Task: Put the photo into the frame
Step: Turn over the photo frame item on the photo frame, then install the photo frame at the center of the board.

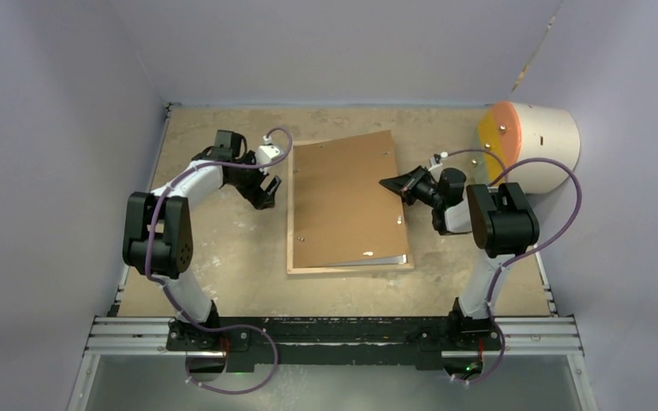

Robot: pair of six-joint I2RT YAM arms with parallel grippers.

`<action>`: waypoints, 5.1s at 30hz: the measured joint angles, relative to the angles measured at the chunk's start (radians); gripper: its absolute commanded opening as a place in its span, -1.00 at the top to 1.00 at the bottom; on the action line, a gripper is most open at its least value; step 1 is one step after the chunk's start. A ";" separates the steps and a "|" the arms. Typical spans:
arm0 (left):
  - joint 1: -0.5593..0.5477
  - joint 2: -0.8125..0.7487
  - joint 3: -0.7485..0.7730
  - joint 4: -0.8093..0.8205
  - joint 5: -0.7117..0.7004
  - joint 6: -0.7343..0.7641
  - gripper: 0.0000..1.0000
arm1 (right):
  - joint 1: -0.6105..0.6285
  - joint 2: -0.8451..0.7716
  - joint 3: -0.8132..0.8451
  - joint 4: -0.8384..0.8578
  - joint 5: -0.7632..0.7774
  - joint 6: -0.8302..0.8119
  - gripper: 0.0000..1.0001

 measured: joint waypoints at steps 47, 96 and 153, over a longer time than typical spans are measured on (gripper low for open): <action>0.050 0.034 -0.068 0.025 -0.091 0.053 -0.69 | 0.427 -0.138 0.437 -1.123 0.634 -0.573 -0.98; 0.082 0.017 -0.068 0.006 -0.096 0.080 -0.70 | 0.564 0.022 0.888 -1.570 0.885 -0.755 -0.98; 0.121 0.007 -0.120 -0.093 0.125 0.077 -0.25 | 0.805 0.002 0.515 -0.949 0.370 -0.575 0.09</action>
